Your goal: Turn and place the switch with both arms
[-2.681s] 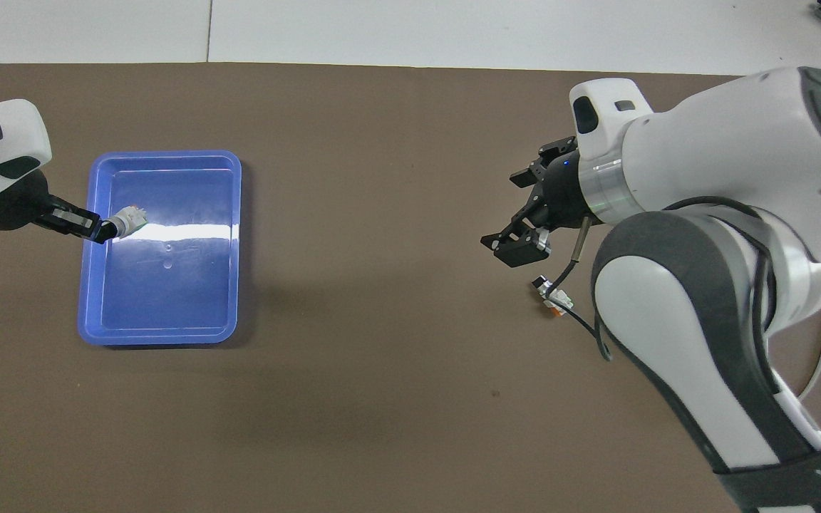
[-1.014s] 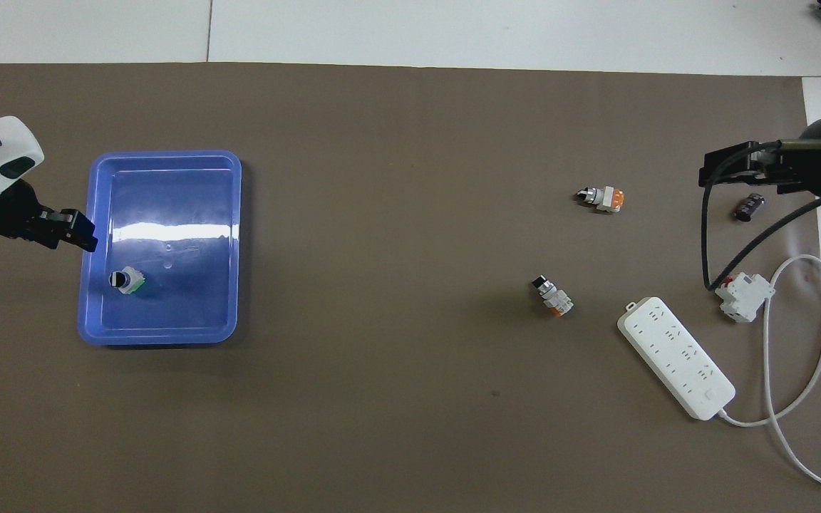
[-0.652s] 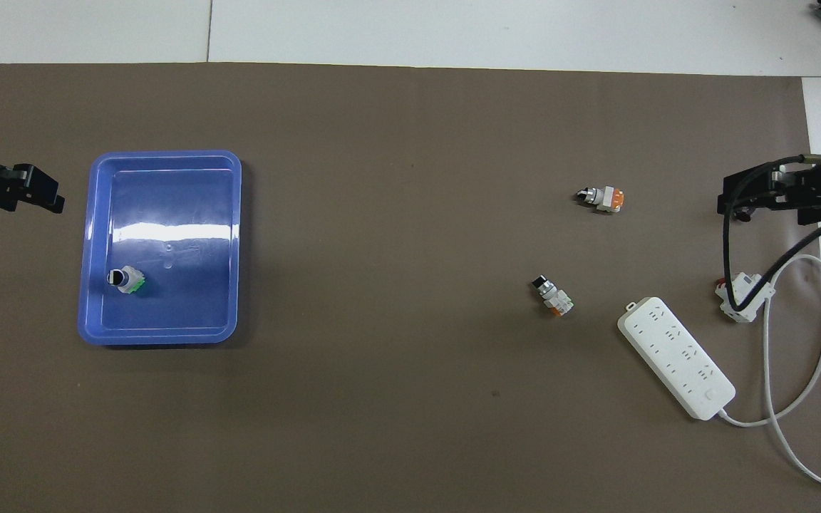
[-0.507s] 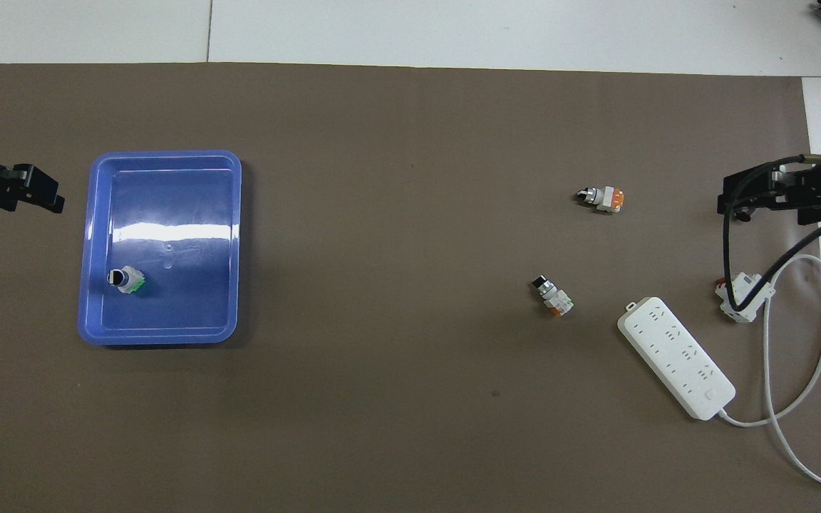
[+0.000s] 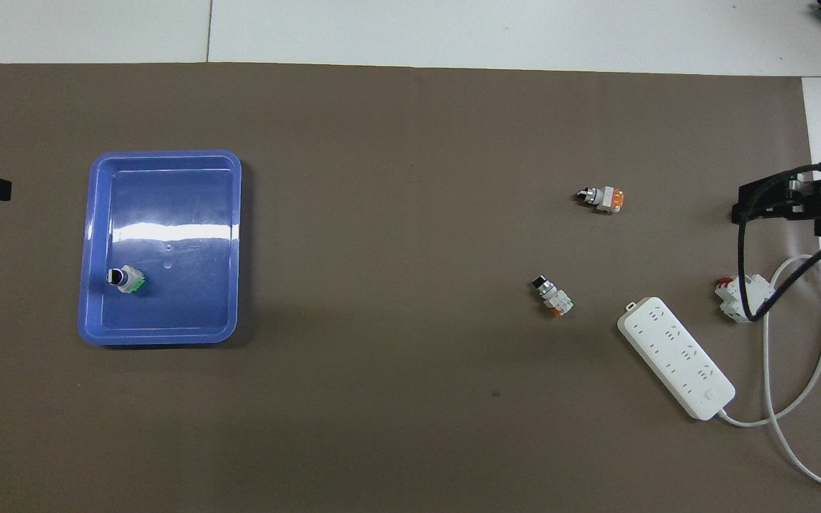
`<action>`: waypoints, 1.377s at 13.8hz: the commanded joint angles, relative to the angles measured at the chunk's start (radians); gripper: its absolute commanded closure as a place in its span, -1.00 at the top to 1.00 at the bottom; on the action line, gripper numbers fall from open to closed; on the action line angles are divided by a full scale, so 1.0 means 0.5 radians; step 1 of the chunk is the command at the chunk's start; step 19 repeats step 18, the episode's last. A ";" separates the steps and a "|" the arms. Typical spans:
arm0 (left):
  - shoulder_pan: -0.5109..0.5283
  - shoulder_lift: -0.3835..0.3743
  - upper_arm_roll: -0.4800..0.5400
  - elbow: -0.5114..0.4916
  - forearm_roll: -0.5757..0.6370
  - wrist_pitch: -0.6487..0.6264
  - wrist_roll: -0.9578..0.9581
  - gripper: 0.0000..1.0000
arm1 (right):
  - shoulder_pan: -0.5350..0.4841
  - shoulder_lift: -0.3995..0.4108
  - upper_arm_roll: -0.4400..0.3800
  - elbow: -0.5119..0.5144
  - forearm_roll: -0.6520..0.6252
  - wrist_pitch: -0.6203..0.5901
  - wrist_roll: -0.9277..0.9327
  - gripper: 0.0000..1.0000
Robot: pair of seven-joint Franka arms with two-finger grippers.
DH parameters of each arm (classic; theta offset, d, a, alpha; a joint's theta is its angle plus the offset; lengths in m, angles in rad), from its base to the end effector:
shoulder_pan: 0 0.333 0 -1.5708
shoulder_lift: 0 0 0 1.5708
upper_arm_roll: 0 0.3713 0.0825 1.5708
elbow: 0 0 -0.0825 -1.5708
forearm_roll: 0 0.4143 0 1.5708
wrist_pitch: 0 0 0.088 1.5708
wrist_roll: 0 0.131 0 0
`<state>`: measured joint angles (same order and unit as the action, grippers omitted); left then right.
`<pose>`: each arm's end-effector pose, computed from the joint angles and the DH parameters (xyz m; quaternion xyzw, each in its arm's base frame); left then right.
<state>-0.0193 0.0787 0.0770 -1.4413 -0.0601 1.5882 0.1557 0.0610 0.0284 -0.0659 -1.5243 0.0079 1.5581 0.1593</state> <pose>0.6172 0.0256 0.6757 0.9978 -0.0497 0.0369 0.0232 0.5944 -0.0012 0.6613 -0.9966 0.0819 -0.0025 0.0032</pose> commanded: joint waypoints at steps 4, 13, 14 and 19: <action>-0.004 -0.041 0.002 -0.056 0.004 0.039 -0.005 1.00 | 0.050 -0.017 -0.046 -0.047 -0.013 -0.054 0.031 1.00; -0.130 -0.059 -0.007 -0.078 0.175 -0.001 0.008 1.00 | -0.101 -0.029 0.150 -0.087 -0.010 -0.030 0.028 1.00; -0.133 -0.065 -0.007 -0.093 0.175 0.002 0.008 1.00 | -0.095 -0.029 0.150 -0.087 -0.010 -0.036 0.037 1.00; -0.133 -0.084 -0.007 -0.127 0.175 0.024 0.008 1.00 | -0.073 -0.014 0.156 -0.056 -0.031 -0.036 0.068 1.00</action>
